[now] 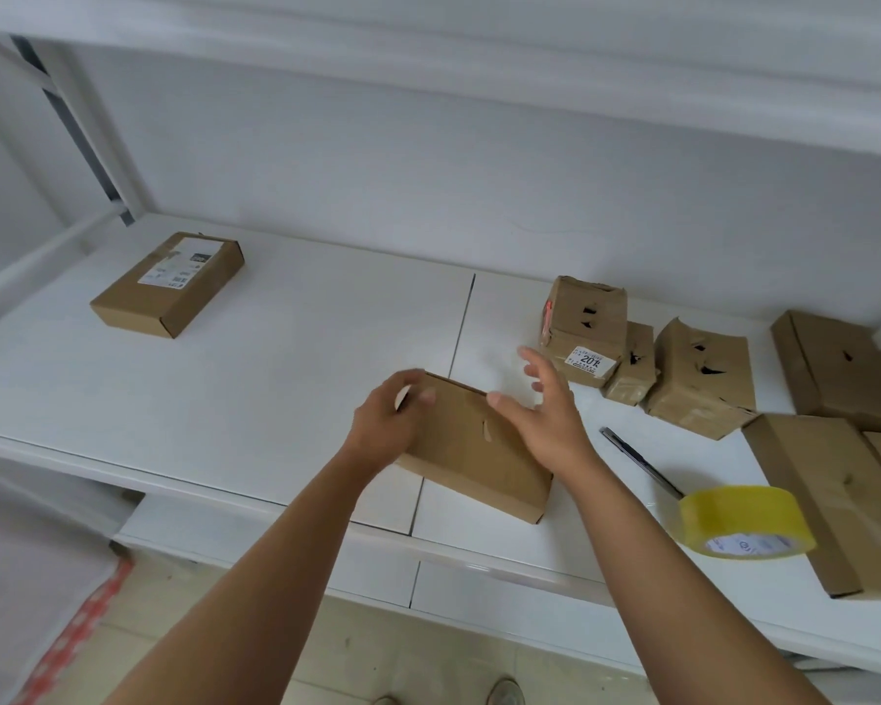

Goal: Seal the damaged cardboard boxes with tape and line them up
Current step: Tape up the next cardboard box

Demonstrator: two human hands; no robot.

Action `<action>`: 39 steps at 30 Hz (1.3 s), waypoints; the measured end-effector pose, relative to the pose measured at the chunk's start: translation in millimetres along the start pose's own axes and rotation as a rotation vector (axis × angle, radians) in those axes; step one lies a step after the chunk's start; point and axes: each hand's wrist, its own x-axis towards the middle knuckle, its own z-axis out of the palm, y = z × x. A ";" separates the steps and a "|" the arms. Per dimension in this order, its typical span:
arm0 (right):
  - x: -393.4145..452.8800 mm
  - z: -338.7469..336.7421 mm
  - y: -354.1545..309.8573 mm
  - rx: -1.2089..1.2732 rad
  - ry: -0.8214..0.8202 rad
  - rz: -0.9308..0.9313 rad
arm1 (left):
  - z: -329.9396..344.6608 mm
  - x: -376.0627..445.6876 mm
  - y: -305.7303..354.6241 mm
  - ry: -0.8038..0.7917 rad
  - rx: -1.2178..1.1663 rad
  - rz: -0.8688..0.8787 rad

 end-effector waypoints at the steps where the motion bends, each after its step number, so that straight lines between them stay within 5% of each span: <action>1: -1.7 -4.3 -9.6 0.122 0.001 -0.026 | -1.8 0.1 11.5 0.077 -0.052 0.010; 3: -6.6 -10.3 -27.7 0.440 -0.148 -0.012 | -5.8 2.8 34.0 0.090 -0.223 -0.054; 5: -12.7 -14.0 -39.1 0.684 -0.363 0.025 | -8.2 3.5 48.8 -0.200 -0.407 -0.223; 8: -18.1 -17.7 -43.1 0.772 -0.467 0.064 | -8.9 -0.5 49.0 -0.588 -0.578 -0.271; 15: -18.9 -20.4 -40.3 0.949 -0.660 0.137 | 6.5 -15.2 45.1 -0.726 -0.772 -0.255; 22: -15.5 -22.5 -38.7 0.935 -0.605 0.221 | -1.5 -12.6 46.7 -0.508 -0.952 -0.239; 31: -11.6 -15.6 -39.8 0.387 -0.123 0.138 | -24.3 -6.5 54.8 0.005 -0.265 -0.035; 39: -19.3 6.9 -23.1 0.328 -0.005 0.165 | -10.1 -13.6 43.7 0.177 -0.148 -0.024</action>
